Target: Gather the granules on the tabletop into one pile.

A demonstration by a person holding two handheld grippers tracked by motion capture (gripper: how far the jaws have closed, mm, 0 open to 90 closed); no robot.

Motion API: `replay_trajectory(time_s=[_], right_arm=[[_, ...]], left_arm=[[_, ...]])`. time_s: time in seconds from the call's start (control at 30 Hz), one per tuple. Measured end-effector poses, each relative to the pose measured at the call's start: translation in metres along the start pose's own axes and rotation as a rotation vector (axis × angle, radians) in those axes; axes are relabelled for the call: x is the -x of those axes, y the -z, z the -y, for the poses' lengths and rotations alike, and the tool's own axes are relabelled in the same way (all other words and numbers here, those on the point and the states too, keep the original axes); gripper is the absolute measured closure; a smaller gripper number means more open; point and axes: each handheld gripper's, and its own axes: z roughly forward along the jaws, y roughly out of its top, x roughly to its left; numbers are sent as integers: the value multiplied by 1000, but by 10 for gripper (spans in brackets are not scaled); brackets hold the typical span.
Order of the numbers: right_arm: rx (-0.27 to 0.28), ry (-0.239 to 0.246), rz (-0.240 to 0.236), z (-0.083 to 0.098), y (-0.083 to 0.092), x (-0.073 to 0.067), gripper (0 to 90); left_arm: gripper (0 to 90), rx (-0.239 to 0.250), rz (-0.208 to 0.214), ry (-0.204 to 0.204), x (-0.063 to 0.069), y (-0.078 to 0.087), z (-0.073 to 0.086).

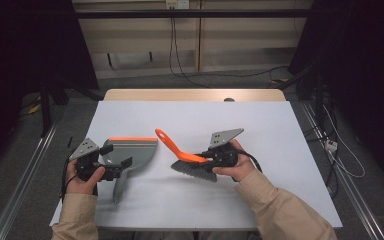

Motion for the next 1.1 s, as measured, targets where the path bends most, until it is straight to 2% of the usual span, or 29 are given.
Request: replay_trajectory(time_s=[0.13,0.3,0.43,0.5,0.53,0.57,0.6,0.67,0.8,0.93,1.0,1.1], right_arm=[[-37,12,8,12,-10,1,712],[-17,24,37,10,-15,10,712],[6,-4,72,7,-16,18,712],[29,-34,62,5,-14,18,712],[35,-49,82,3,-11,17,712],[28,-67,111,2,-9,16,712],[12,-76,175,1,-4,14,712],[-10,-98,265,-1,3,10,712],[20,-189,467,2,23,0,711],[-7,-243,670,15,30,-6,711],[-4,-283,735,23,28,-9,712],[-16,-288,816,30,18,-15,712]], left_arm=[[62,-2,1,-1,1,0,0],[62,-4,-6,-4,-1,0,0],[62,1,-5,2,-1,0,0],[62,7,-3,3,0,0,0],[62,5,0,3,0,0,0],[62,4,1,3,0,0,0],[62,4,2,2,0,1,0],[62,6,2,-3,0,2,-1],[62,21,10,9,0,4,-1],[62,28,22,6,2,4,-2],[63,31,27,5,3,5,-3],[62,36,30,4,4,6,-5]])
